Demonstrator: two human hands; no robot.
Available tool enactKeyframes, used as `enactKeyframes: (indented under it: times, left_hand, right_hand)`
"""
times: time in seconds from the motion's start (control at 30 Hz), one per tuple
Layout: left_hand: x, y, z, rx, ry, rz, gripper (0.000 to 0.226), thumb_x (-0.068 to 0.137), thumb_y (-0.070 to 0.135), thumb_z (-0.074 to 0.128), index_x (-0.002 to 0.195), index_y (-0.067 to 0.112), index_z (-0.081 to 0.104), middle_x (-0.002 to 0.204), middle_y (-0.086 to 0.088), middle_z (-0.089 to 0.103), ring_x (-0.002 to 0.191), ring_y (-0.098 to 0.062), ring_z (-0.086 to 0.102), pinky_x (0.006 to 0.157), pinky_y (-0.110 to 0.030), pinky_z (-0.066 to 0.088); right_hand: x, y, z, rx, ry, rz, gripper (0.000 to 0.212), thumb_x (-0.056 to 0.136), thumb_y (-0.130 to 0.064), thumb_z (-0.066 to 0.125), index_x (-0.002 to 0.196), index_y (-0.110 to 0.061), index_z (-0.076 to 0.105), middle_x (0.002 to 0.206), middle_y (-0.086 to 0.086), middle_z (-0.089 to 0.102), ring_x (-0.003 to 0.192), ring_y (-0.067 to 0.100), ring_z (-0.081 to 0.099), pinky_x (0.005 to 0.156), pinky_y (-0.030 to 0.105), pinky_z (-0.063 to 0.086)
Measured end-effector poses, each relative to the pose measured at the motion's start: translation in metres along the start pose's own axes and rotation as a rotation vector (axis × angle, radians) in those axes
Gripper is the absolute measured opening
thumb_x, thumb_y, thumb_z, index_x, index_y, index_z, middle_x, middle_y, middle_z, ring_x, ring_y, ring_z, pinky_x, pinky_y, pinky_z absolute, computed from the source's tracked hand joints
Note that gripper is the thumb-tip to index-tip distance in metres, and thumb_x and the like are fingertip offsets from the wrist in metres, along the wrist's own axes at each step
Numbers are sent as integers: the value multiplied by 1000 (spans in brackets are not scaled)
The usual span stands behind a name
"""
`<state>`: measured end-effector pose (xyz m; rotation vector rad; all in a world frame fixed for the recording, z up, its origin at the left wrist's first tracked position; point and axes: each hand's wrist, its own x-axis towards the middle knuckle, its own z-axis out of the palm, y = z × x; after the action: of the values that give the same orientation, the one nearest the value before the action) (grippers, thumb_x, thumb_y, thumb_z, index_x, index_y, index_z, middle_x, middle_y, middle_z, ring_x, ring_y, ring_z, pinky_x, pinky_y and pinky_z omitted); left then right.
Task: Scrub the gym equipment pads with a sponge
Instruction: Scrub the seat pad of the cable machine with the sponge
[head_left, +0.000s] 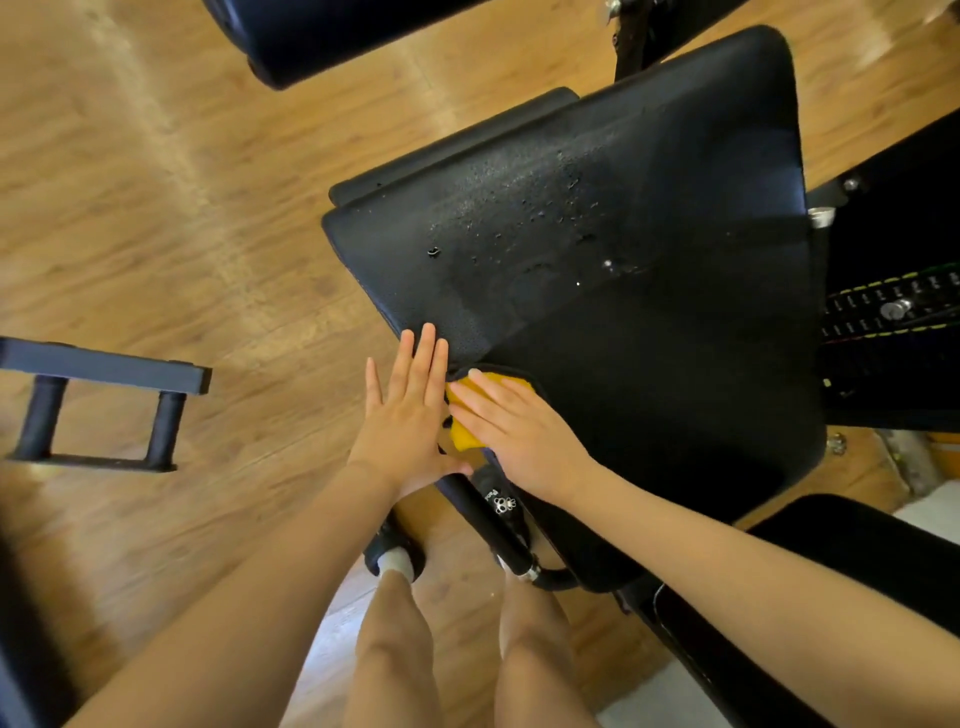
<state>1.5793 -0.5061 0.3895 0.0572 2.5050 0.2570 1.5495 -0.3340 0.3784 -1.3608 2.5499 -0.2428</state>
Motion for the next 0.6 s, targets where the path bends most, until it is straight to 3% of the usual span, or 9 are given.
enactKeyframes:
  times: [0.07, 0.23, 0.37, 0.53, 0.6]
  left_hand:
    - [-1, 5, -2, -12, 8, -25, 134, 68, 70, 66, 129, 16, -42, 133, 0, -52, 121, -21, -52, 110, -51, -17]
    - [-3, 22, -5, 4, 7, -122, 134, 67, 78, 57, 127, 11, -43, 134, -4, -51, 123, -24, -48, 112, -53, -11]
    - [0, 37, -3, 51, 37, -201, 134, 68, 82, 51, 128, 3, -40, 137, -14, -45, 128, -30, -41, 114, -54, -4]
    - [3, 42, 0, 80, 32, -253, 135, 69, 79, 54, 129, 1, -38, 145, -14, -41, 138, -33, -32, 113, -59, 1]
    - [4, 43, 0, 67, 21, -263, 136, 68, 77, 57, 129, 2, -38, 148, -14, -39, 139, -33, -31, 112, -61, 0]
  right_hand:
    - [3, 10, -2, -23, -30, -95, 62, 73, -16, 73, 131, -13, 51, 140, 6, 47, 133, 24, 39, 107, 35, 25]
    - [-18, 68, -19, -119, -76, -174, 74, 58, 5, 74, 127, -11, 55, 136, 6, 51, 128, 27, 45, 103, 40, 36]
    - [-45, 134, -38, -154, -36, 42, 77, 52, 21, 72, 124, -3, 56, 132, 14, 54, 124, 36, 48, 100, 47, 33]
    - [-75, 198, -59, -17, 55, 507, 66, 73, 25, 52, 133, 0, 45, 144, 17, 39, 136, 37, 30, 108, 53, 31]
    - [-76, 199, -61, 33, 68, 585, 63, 79, 20, 47, 138, -2, 40, 149, 12, 32, 140, 33, 23, 108, 49, 31]
